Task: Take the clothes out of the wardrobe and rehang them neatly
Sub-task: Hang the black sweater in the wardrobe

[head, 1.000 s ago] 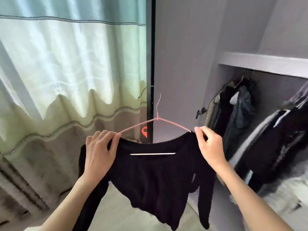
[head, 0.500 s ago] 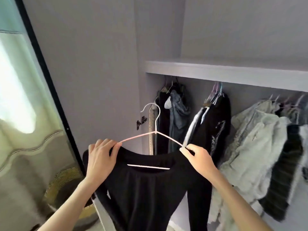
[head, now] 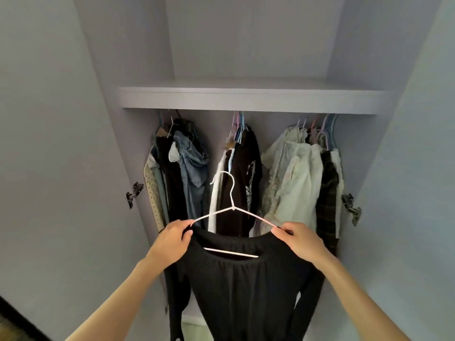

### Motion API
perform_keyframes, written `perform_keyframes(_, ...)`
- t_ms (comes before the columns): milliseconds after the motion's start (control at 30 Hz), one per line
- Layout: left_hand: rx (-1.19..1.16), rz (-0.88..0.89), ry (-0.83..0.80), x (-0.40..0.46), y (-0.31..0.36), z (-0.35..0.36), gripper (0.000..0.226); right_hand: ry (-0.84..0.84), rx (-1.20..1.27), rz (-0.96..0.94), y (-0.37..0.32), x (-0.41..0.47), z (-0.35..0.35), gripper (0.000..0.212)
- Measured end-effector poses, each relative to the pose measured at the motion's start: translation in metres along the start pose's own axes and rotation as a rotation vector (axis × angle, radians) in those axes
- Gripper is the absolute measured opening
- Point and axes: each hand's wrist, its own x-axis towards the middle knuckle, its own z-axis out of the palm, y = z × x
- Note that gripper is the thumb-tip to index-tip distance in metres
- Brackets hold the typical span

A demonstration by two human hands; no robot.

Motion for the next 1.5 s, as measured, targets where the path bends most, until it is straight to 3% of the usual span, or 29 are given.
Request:
perform_keyframes(133,-0.047,0.057,-0.128,0.003,0.008,0.029,0.039,-0.005,-0.039,0.119,0.016,-0.026,0.003,0.040)
perform_keyframes(433,-0.072,0.068,-0.264,0.000,0.004,0.062,0.039,-0.115,0.186,0.322,0.030,-0.059,0.022,0.019)
perform_keyframes(700,-0.059,0.054,-0.273,0.003,-0.021,0.051,0.035,-0.055,0.270,0.340,0.012,-0.048,0.037,0.021)
perform_keyframes(867,-0.083,0.073,-0.272,0.015,-0.013,0.053,0.035,0.109,0.446,0.376,0.002,-0.023,0.029,0.023)
perform_keyframes(1067,-0.112,0.120,-0.244,0.048,0.001,0.059,0.034,0.208,0.442,0.312,-0.008,0.019,0.016,0.019)
perform_keyframes(1300,-0.089,0.194,-0.052,0.128,0.031,0.061,0.036,0.332,0.634,0.140,-0.026,0.092,0.003,0.021)
perform_keyframes(1500,-0.066,0.166,0.052,0.205,0.057,0.057,0.042,0.498,0.569,0.013,-0.031,0.181,-0.010,0.016)
